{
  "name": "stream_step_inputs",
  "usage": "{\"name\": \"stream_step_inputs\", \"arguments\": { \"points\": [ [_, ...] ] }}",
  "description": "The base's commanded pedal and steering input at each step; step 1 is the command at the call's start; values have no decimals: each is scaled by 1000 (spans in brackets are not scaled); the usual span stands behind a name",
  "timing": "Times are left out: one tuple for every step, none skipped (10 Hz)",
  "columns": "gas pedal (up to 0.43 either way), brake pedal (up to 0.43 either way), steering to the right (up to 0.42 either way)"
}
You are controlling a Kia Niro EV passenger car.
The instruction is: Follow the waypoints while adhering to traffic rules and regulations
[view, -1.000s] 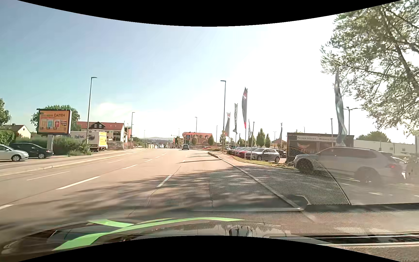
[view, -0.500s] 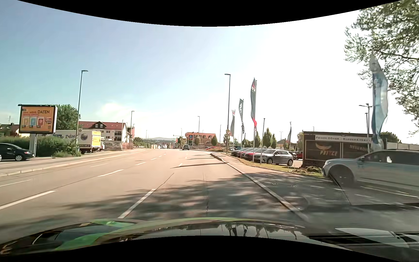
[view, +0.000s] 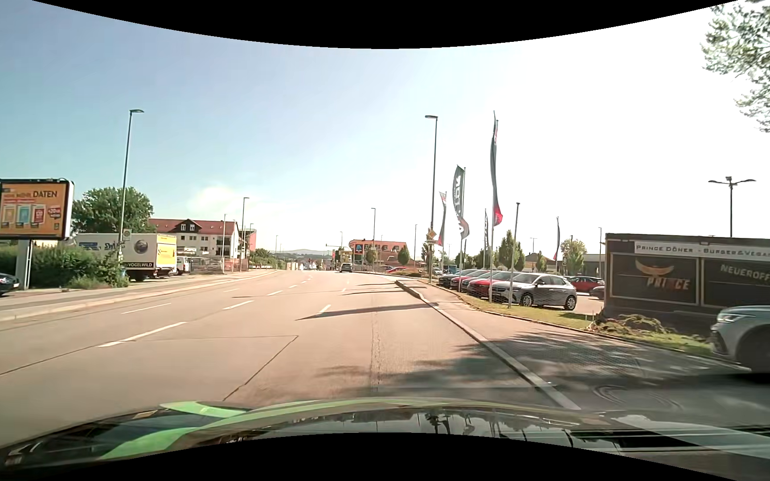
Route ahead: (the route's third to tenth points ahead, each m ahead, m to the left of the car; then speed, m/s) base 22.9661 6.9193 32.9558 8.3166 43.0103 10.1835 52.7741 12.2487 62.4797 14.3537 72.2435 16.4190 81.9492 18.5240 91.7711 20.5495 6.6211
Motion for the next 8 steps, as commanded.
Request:
{"name": "stream_step_inputs", "arguments": {
  "points": [
    [0, 0, -37],
    [0, 0, -37],
    [47, 0, -36],
    [67, 0, -35],
    [79, 0, -35],
    [87, 0, -32],
    [87, 0, -29],
    [98, 0, -28]
  ]
}}
